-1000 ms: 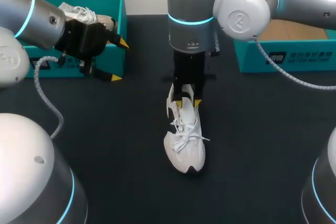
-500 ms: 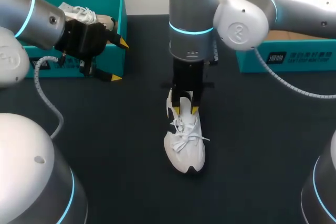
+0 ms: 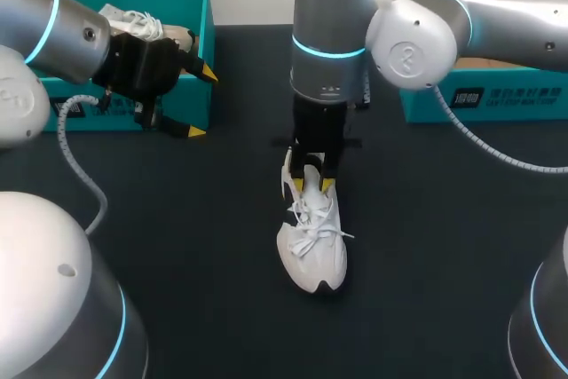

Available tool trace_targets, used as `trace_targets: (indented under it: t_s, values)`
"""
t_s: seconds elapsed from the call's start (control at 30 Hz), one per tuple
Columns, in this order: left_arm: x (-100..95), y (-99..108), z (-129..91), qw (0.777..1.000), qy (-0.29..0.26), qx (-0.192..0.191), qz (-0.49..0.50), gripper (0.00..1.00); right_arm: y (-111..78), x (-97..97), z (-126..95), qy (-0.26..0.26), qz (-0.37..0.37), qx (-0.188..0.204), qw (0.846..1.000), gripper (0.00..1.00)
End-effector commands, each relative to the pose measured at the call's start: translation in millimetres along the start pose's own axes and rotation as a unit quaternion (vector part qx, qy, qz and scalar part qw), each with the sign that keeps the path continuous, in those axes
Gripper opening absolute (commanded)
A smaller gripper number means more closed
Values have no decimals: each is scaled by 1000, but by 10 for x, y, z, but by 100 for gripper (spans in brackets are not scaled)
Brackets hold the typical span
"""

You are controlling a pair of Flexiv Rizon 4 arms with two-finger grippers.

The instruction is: Take the shoe out of the shoebox, open the shoe tongue, remove and reinsert the insole, then place the shoe into the shoebox

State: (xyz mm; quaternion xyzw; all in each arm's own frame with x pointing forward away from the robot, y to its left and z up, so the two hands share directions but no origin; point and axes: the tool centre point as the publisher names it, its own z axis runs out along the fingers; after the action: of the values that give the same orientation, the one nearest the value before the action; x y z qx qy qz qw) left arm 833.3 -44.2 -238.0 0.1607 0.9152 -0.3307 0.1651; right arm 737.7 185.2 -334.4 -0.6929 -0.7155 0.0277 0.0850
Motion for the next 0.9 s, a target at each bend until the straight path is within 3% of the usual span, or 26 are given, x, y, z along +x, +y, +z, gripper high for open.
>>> trace_targets:
  t_s: [0.03, 0.67, 0.9]
  values:
    - [8, -5, -3, 1000, 0, -2, 0, 100, -34, -57, -120, -16, 2, -7, 1000, 35]
    - [8, -5, -3, 1000, 0, -2, 0, 100, 218, -217, -59, -51, -15, -17, 998, 33]
    - [8, -5, -3, 1000, 0, -2, 0, 100, 271, -223, -409, -73, -50, -84, 993, 38]
